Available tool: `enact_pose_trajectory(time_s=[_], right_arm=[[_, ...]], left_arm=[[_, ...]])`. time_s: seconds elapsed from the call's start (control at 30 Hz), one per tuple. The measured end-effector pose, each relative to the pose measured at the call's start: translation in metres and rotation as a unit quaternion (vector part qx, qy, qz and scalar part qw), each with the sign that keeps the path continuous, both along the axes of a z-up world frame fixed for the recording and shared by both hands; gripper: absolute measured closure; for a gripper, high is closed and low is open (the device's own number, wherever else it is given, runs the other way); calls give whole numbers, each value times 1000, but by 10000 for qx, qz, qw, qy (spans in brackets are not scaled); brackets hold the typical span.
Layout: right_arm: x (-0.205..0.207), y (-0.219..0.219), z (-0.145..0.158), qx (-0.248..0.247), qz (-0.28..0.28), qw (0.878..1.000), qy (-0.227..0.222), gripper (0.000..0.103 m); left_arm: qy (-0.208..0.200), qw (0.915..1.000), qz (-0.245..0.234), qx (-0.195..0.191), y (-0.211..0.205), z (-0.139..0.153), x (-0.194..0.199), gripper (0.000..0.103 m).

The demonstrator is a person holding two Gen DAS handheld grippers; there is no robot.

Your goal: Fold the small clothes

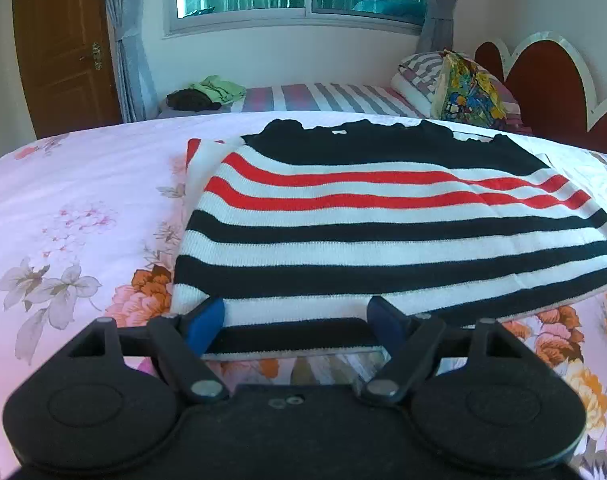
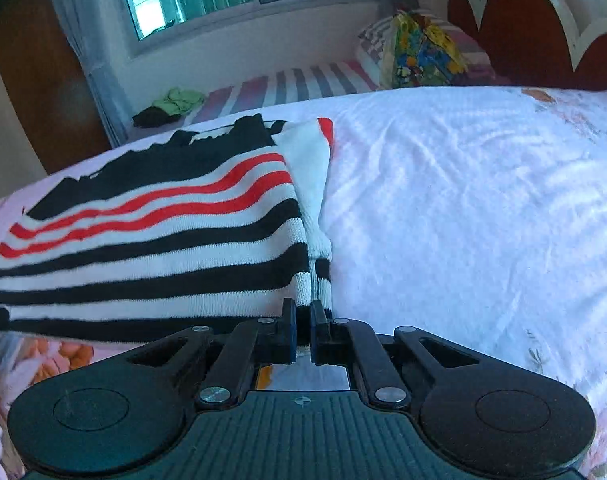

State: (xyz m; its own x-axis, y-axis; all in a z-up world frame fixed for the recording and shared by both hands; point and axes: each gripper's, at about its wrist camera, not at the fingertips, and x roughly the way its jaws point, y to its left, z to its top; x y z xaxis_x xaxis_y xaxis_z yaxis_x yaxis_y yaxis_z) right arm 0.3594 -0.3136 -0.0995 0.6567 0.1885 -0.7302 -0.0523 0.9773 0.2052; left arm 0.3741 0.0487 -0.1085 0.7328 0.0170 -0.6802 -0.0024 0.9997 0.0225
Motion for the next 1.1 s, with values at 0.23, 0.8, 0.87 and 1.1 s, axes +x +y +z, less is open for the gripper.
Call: enact_pose_trajectory(time_s=[0.23,0.8,0.87,1.1], right_arm=[[-12,13,21,-431,-45,9969,-649,98],[1,32,2,-674,340,9971,-36,98],[-4,31,11,-706,353,9966,-236,98],[3,30,-1,-697,467,9964,129,98]], left_arm=[[-117,9994,1,320,-2,12,-7,26],[-77,9996,11,264,3,-1,-7,24],[-63,9996,5,267,3,-1,-7,24],[-26,9996,-18,287,4,-1,-4,24]])
